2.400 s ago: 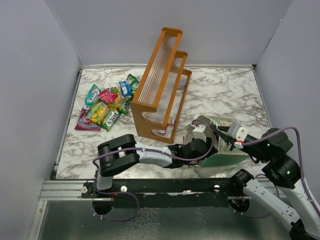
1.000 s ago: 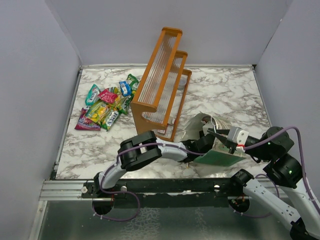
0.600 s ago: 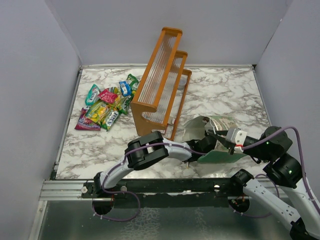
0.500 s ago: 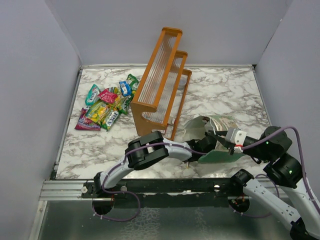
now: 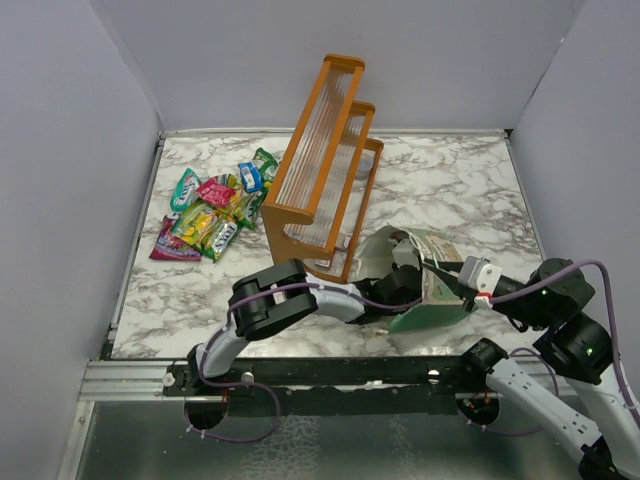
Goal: Take the snacks out of the paper bag
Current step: Take out the snack from the paper bag.
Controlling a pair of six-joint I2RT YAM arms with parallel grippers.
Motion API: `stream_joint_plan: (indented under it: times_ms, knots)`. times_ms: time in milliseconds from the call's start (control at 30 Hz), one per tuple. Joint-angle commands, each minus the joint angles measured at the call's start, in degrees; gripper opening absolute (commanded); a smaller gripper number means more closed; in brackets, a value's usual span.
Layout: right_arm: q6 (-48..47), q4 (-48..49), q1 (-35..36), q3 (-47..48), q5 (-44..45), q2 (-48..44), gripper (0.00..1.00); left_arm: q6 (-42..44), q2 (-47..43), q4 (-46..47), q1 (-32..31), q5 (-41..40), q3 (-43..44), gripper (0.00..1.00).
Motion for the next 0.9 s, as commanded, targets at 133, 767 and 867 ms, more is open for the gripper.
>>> stream_joint_plan:
  times_ms: [133,767,867]
  knots:
    - [2.4,1.8,0.2,-0.3,6.9,-1.8,0.02,4.5,-10.1,-3.2,-0.1,5.8,-3.3,0.09]
    - [5.7,-3.0,0.2,3.5,20.4,-5.5,0.02,11.8,-19.1,-11.7,-0.6,0.1,-9.1,0.06]
    - [5.7,-4.4,0.2,3.2,22.4,-5.9,0.02,13.9,-21.6,-12.0,-0.9,-0.2,-9.0,0.06]
